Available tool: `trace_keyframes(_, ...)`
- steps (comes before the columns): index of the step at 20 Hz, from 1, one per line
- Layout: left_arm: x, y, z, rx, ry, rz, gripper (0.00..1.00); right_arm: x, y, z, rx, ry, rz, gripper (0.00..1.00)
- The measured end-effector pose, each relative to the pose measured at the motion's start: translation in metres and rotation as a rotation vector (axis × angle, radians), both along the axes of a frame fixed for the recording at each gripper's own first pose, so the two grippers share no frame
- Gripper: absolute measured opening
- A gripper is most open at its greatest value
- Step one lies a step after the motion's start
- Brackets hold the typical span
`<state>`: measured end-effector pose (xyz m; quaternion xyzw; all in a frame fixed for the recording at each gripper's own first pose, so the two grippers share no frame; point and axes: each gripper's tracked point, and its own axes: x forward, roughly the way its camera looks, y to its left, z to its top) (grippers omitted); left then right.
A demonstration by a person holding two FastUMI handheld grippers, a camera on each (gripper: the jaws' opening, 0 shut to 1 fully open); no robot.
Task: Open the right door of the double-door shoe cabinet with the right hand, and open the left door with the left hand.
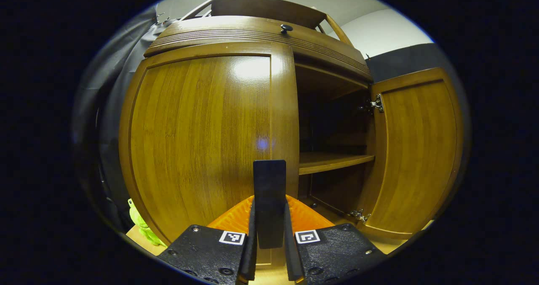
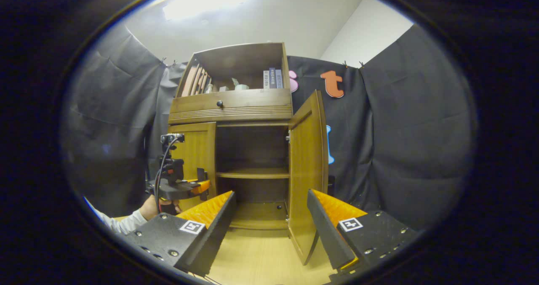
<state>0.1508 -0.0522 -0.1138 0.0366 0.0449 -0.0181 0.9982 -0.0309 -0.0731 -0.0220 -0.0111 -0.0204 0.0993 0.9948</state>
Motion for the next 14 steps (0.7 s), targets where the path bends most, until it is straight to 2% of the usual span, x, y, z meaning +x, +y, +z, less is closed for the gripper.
trace_keyframes(3, -0.008, -0.001, 0.001, -0.004, 0.038, -0.007, 0.3, -0.007, 0.004, 0.002, 0.0, 0.007, 0.002, 0.96)
trace_keyframes(4, -0.011, -0.001, 0.002, -0.001, 0.046, -0.005, 0.29, -0.009, 0.005, 0.004, 0.008, 0.008, 0.003, 1.0)
trace_keyframes(5, -0.013, 0.0, 0.003, 0.002, 0.05, -0.003, 0.3, -0.01, 0.007, 0.007, 0.014, 0.011, 0.001, 0.96)
trace_keyframes(7, -0.021, 0.001, 0.009, 0.017, 0.063, 0.002, 0.3, -0.013, 0.011, 0.012, 0.013, 0.02, 0.001, 0.96)
trace_keyframes(14, -0.089, 0.017, 0.017, 0.009, 0.12, -0.04, 0.29, -0.019, 0.034, 0.036, 0.013, 0.014, 0.035, 0.98)
